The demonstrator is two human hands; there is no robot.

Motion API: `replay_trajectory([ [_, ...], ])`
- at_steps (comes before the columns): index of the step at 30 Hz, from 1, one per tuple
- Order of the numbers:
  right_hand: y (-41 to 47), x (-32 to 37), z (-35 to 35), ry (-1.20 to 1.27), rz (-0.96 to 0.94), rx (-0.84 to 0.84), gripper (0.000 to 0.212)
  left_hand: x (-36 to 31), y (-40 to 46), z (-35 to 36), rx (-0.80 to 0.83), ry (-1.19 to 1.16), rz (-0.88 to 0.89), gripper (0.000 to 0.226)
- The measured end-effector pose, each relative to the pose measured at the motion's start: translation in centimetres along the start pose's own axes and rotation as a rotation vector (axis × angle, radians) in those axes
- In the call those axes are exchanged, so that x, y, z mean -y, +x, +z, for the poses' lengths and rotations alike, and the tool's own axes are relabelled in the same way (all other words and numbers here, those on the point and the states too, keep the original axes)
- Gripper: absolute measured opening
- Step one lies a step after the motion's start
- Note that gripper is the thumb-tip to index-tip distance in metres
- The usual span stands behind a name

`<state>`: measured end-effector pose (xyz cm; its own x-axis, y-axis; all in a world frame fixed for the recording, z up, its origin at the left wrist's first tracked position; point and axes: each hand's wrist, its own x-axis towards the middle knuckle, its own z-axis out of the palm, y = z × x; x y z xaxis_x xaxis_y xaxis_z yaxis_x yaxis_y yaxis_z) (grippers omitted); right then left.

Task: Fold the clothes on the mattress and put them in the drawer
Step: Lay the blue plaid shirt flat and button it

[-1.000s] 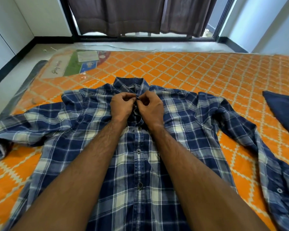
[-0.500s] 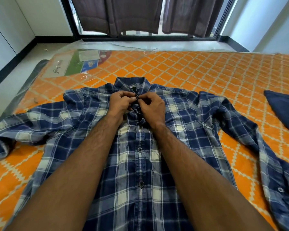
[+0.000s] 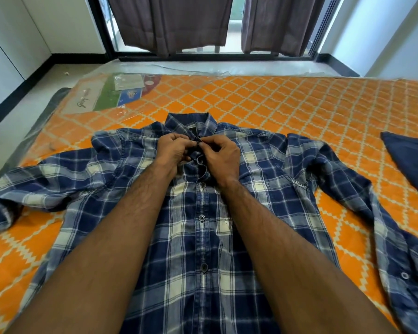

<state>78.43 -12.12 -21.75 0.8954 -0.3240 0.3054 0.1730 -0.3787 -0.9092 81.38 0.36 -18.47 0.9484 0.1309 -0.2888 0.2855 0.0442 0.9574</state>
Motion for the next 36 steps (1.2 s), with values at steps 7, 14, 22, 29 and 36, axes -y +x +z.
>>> replay_trajectory([
  [7, 0.1, 0.4, -0.3, 0.022, 0.07, 0.036, 0.007, 0.2, -0.1, -0.2, 0.04, -0.009, 0.026, 0.026],
  [14, 0.3, 0.2, -0.5, 0.033, 0.071, 0.088, 0.005, 0.4, 0.0, -0.1, -0.015, -0.027, 0.054, 0.024],
  [22, 0.8, 0.0, -1.0, 0.218, 0.233, 0.153, 0.009, 1.1, 0.1, 0.4, -0.028, 0.097, 0.146, 0.011],
  [29, 1.0, 0.1, -1.1, 0.215, 0.248, 0.163, 0.012, 0.9, 0.0, 0.2, 0.01, 0.08, 0.121, 0.01],
  [36, 0.9, -0.1, -1.2, 0.179, 0.259, 0.155, 0.014, 0.8, -0.2, -0.2, 0.037, 0.046, 0.118, 0.008],
])
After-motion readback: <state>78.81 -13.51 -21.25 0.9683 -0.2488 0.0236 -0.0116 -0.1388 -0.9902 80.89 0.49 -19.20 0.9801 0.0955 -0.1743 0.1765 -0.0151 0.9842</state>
